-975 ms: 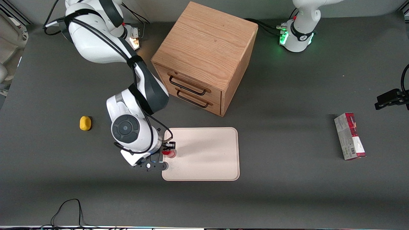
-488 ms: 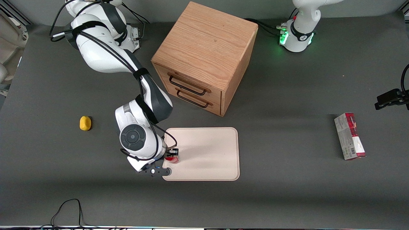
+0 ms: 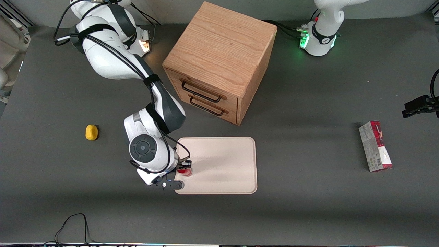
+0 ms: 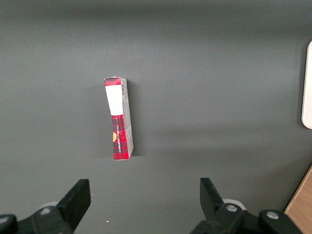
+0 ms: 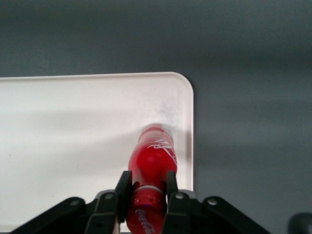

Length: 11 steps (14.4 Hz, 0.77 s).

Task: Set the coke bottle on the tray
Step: 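Lower the bottle onto the tray and open the right gripper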

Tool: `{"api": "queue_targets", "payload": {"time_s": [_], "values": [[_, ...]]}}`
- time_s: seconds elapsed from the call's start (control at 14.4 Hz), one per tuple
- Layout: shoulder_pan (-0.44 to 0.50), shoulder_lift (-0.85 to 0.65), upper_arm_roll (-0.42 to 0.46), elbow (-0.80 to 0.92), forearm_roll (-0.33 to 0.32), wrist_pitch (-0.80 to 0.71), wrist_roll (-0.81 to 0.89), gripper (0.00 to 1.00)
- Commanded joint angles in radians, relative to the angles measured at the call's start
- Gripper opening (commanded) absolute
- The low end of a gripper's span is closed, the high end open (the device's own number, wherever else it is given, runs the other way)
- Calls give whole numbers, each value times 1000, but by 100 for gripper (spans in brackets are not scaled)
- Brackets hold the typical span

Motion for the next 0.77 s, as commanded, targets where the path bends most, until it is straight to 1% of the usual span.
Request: {"api": "queue_targets", "payload": {"time_s": [0.0, 0.21, 0.28, 0.7], "values": [[-1, 7, 5, 17, -28, 1, 26, 100], [0, -8, 5, 17, -28, -11, 27, 100], [2, -22, 5, 17, -28, -39, 27, 100], [7, -199, 7, 18, -26, -355, 26, 100]]}}
